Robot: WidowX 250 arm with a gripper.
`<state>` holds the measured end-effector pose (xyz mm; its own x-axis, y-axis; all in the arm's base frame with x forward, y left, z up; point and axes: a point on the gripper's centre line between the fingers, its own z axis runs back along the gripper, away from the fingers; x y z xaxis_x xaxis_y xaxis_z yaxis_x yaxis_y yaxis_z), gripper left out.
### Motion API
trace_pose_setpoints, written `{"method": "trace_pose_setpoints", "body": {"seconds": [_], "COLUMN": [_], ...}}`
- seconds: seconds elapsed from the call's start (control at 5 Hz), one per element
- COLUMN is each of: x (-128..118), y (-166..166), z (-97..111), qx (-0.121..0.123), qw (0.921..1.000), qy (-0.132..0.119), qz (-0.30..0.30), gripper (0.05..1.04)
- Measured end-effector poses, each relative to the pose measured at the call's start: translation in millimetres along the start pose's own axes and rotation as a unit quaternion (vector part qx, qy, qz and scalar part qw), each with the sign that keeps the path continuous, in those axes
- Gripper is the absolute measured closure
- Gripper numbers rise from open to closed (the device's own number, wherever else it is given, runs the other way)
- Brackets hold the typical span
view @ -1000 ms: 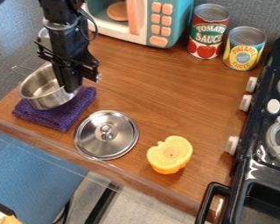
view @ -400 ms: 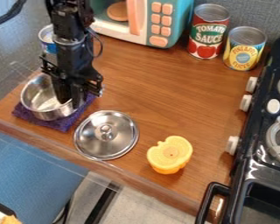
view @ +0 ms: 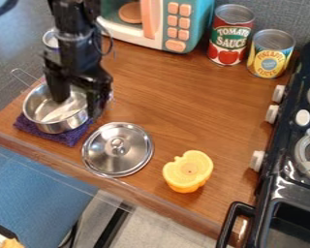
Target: Put the silver pot on top of the purple cloth
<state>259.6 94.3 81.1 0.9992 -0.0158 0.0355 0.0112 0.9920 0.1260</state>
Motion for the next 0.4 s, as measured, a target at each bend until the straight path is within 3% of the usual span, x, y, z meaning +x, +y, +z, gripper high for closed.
{"method": "trace_pose_setpoints", "body": {"seconds": [0.2,0.4], "x": [-0.8,-2.1], "y": [-1.5,-4.9], "z": [24.9,38.1], "qx": [0.006,0.003], "qw": [0.9994,0.9985], "qy": [-0.034,-0.050], "qz": [-0.008,-0.023], "gripper": [0.075,0.083]}}
